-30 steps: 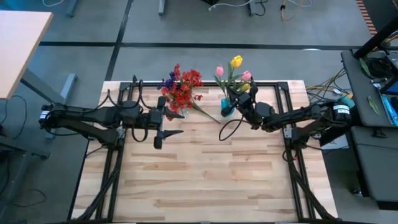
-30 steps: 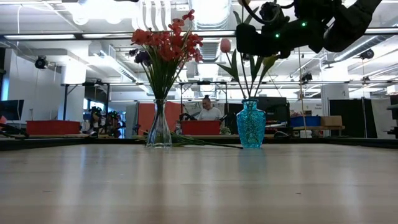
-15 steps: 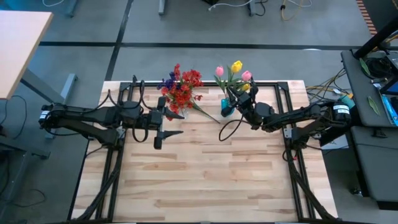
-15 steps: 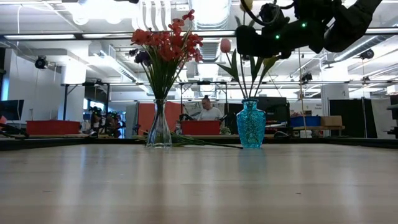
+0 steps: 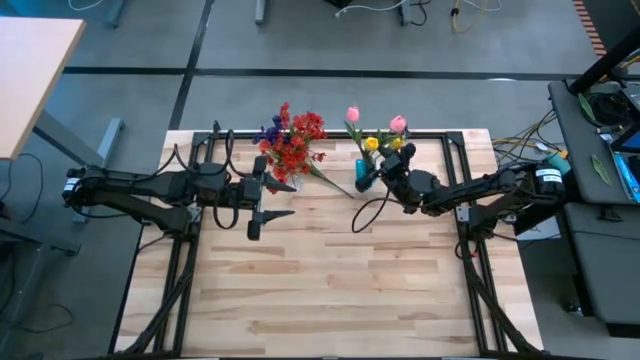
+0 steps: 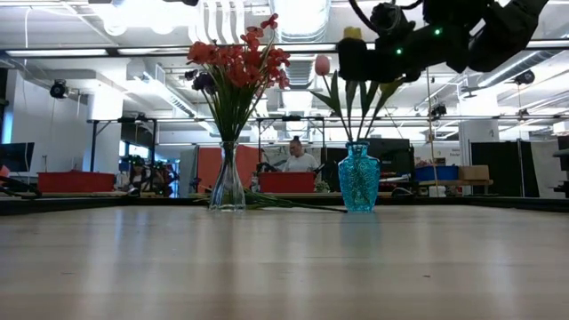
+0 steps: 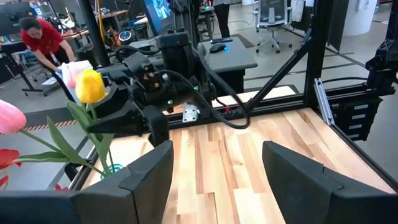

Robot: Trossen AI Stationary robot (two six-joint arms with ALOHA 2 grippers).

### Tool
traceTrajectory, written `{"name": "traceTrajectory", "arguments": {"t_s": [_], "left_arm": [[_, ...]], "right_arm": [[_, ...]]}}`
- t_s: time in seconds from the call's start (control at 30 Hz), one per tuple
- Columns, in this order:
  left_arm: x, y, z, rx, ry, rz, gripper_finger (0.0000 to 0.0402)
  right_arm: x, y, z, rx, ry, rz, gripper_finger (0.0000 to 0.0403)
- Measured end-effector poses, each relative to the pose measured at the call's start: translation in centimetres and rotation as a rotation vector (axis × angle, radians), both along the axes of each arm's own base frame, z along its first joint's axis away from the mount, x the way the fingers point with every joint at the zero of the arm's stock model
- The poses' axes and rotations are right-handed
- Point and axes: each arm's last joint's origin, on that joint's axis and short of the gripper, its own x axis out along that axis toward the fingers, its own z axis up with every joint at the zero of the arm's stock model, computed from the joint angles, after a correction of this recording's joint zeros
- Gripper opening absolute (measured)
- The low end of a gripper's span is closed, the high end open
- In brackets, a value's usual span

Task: Sort flowers into vase by color
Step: Put the yellow flower into the blue vase, then put the violet flowers into the transparent vase

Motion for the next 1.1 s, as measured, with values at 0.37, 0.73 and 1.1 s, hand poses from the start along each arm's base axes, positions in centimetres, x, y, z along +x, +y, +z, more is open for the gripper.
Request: {"name": "traceTrajectory", "arguments": {"t_s": [0.37,0.73,1.1], "left_arm": [[0.0,0.0,-0.1,-0.006,0.009,0.002,0.023],[-0.2,0.0,-0.3,-0.005,0.034,0.003,0.0221],[-0.9,0.1,-0.2,-0.017,0.056,0.006,0.0214]], "right_arm": [[0.3,4.0,0.3,0.001,0.07,-0.064,0.0246],[1.8,8.2,1.6,0.07,0.118,0.06,0.0265],[2.8,8.9,5.6,0.073,0.197,0.026,0.0275]]}}
